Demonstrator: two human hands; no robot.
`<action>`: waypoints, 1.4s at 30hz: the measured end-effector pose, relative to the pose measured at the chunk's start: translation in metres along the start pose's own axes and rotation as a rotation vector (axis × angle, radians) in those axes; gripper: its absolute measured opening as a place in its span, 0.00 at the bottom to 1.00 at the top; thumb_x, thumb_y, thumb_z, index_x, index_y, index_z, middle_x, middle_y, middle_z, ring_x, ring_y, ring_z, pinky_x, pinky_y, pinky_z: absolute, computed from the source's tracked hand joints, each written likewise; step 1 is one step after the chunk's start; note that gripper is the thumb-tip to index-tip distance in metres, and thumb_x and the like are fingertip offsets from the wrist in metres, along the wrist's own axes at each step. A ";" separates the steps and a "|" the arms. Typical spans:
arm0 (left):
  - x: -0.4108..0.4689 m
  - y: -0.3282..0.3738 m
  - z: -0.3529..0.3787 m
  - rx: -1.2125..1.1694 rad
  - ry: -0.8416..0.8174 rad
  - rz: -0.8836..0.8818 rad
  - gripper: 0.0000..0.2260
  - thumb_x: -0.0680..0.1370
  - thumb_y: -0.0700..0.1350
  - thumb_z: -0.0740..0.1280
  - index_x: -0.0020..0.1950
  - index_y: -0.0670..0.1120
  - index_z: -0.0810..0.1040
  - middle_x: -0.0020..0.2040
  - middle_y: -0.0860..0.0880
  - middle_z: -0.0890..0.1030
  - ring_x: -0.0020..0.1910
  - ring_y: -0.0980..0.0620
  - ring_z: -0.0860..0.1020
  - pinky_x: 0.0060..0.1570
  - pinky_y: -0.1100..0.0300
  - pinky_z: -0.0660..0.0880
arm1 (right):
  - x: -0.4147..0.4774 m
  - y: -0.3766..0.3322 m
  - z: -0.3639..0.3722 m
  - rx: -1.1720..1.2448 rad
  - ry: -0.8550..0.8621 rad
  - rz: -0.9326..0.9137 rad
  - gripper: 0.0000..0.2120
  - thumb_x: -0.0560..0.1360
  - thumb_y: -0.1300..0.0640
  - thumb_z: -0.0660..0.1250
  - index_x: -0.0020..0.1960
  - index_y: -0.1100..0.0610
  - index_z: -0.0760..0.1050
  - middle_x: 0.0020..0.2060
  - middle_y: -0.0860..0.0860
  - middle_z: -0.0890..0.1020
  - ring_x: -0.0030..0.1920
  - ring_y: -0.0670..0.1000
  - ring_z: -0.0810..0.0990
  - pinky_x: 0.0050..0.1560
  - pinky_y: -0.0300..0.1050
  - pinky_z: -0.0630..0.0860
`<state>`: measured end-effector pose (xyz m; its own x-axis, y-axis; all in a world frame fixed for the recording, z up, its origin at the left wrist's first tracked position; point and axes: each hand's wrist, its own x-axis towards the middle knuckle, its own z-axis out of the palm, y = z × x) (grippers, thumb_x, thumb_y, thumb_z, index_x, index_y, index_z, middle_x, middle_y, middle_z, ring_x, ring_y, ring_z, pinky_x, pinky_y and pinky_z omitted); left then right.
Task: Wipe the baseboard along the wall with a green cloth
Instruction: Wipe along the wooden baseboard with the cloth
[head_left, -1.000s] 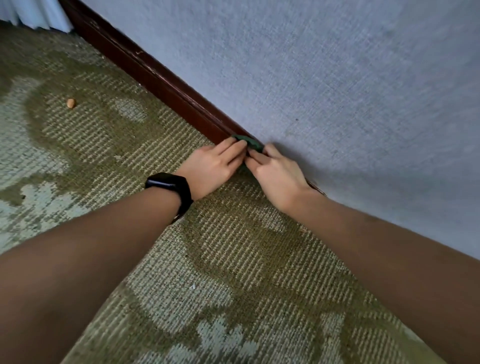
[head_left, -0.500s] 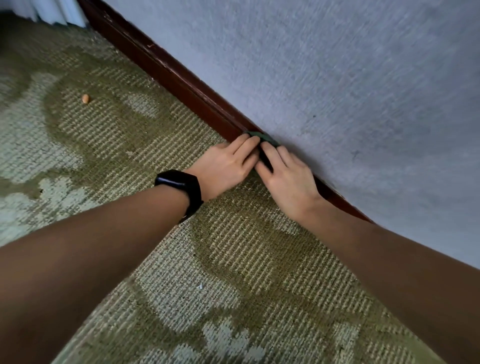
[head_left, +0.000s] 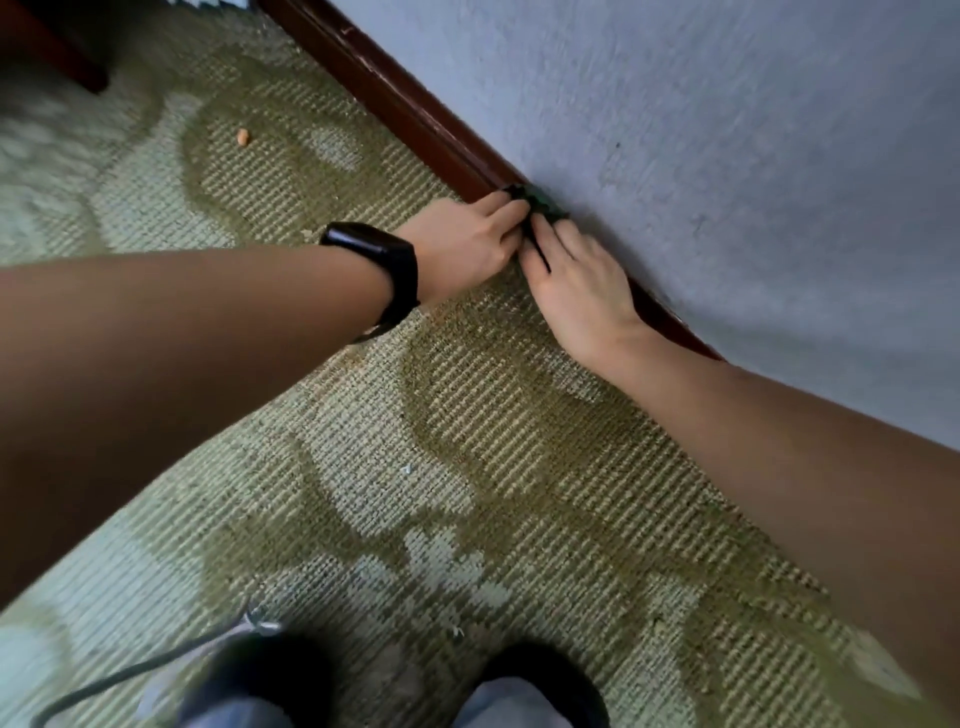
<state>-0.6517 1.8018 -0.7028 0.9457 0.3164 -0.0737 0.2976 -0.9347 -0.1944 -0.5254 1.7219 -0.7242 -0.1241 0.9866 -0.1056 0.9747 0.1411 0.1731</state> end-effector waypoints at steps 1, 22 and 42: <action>0.000 -0.001 -0.003 -0.015 -0.002 0.011 0.35 0.70 0.41 0.32 0.66 0.33 0.68 0.69 0.35 0.67 0.68 0.40 0.66 0.46 0.45 0.79 | 0.000 0.000 0.000 0.001 0.013 -0.002 0.19 0.78 0.67 0.55 0.69 0.67 0.65 0.71 0.64 0.65 0.68 0.60 0.66 0.68 0.51 0.65; -0.020 -0.116 0.072 -0.100 0.366 0.064 0.17 0.74 0.33 0.54 0.55 0.30 0.78 0.54 0.32 0.80 0.52 0.36 0.81 0.42 0.48 0.82 | 0.105 -0.042 -0.014 -0.037 0.143 0.017 0.20 0.74 0.61 0.52 0.57 0.57 0.79 0.57 0.49 0.83 0.56 0.49 0.80 0.54 0.38 0.78; -0.011 -0.133 0.081 -0.076 0.524 0.420 0.16 0.72 0.35 0.57 0.49 0.40 0.84 0.50 0.44 0.86 0.48 0.48 0.84 0.39 0.60 0.82 | 0.085 -0.039 -0.025 -0.038 0.130 0.052 0.18 0.70 0.66 0.56 0.51 0.66 0.82 0.50 0.59 0.85 0.42 0.57 0.84 0.40 0.46 0.83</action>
<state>-0.7123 1.9352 -0.7553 0.9156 -0.1785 0.3603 -0.1187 -0.9761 -0.1820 -0.5786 1.8021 -0.7157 -0.0994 0.9945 0.0322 0.9731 0.0904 0.2119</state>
